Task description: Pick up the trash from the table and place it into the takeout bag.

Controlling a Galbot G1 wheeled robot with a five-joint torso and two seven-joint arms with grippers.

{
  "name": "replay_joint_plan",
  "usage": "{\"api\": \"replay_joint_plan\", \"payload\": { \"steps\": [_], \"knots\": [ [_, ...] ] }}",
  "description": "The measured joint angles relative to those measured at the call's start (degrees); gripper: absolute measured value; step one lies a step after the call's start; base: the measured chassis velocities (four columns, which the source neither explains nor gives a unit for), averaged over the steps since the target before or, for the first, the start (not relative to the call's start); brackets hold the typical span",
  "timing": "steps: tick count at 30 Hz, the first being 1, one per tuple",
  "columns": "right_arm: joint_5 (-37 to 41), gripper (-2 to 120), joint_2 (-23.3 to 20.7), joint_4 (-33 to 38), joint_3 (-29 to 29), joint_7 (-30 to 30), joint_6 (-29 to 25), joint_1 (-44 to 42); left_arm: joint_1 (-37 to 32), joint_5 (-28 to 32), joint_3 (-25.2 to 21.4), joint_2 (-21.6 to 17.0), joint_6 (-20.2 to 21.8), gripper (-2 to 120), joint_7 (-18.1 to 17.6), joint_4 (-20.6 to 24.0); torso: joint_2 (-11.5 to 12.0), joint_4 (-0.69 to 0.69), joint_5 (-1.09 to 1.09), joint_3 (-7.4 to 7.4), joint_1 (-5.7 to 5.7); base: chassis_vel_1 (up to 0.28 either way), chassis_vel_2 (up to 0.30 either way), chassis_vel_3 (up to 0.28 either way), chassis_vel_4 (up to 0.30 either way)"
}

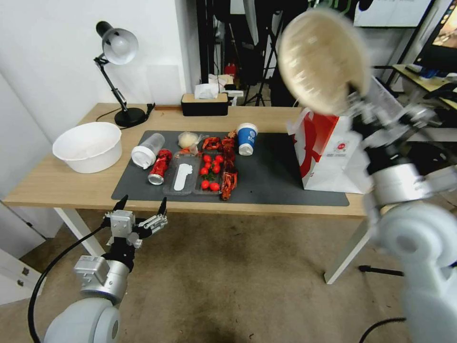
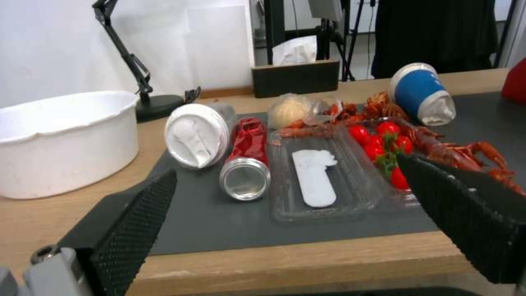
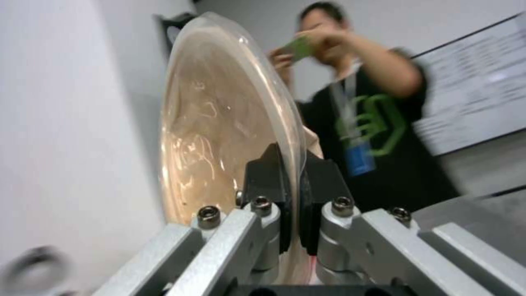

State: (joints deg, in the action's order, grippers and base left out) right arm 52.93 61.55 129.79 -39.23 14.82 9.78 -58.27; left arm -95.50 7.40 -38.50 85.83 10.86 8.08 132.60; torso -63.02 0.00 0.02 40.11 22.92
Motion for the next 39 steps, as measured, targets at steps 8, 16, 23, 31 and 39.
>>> {"api": "replay_joint_plan", "payload": {
  "steps": [8,16,23,31,39],
  "knots": [
    [-1.02,1,-9.74,-8.79,-2.74,10.49,8.51,7.39,-0.39,-1.68,0.86,1.18,-0.98,100,0.57,0.08,0.00,-0.01,0.00,0.00,0.00,0.000,0.000,0.000,0.000],
    [-1.15,1,-10.25,-13.15,0.56,15.69,15.12,10.04,-0.49,-2.65,1.14,2.11,-1.54,100,1.29,-0.16,0.00,0.00,-0.01,0.00,0.00,0.000,0.000,0.000,0.000],
    [-1.07,5,-9.40,-13.80,2.15,16.10,17.56,10.27,-0.36,-2.80,1.04,2.39,-1.54,100,1.32,-0.22,0.00,0.00,-0.02,-0.01,0.00,0.000,0.000,0.000,0.000],
    [-1.00,35,-8.87,-13.77,2.38,15.84,17.95,10.28,-0.05,-2.82,0.92,2.33,-1.39,100,1.33,-0.63,-0.01,-0.01,-0.02,0.00,0.00,0.000,0.000,0.000,0.000],
    [3.96,62,-9.41,-10.85,0.84,10.09,9.20,10.49,0.33,-2.74,0.94,2.20,-1.36,100,1.32,-1.23,-0.01,0.00,-0.02,0.00,0.00,0.000,0.000,0.000,0.000]
  ]
}}
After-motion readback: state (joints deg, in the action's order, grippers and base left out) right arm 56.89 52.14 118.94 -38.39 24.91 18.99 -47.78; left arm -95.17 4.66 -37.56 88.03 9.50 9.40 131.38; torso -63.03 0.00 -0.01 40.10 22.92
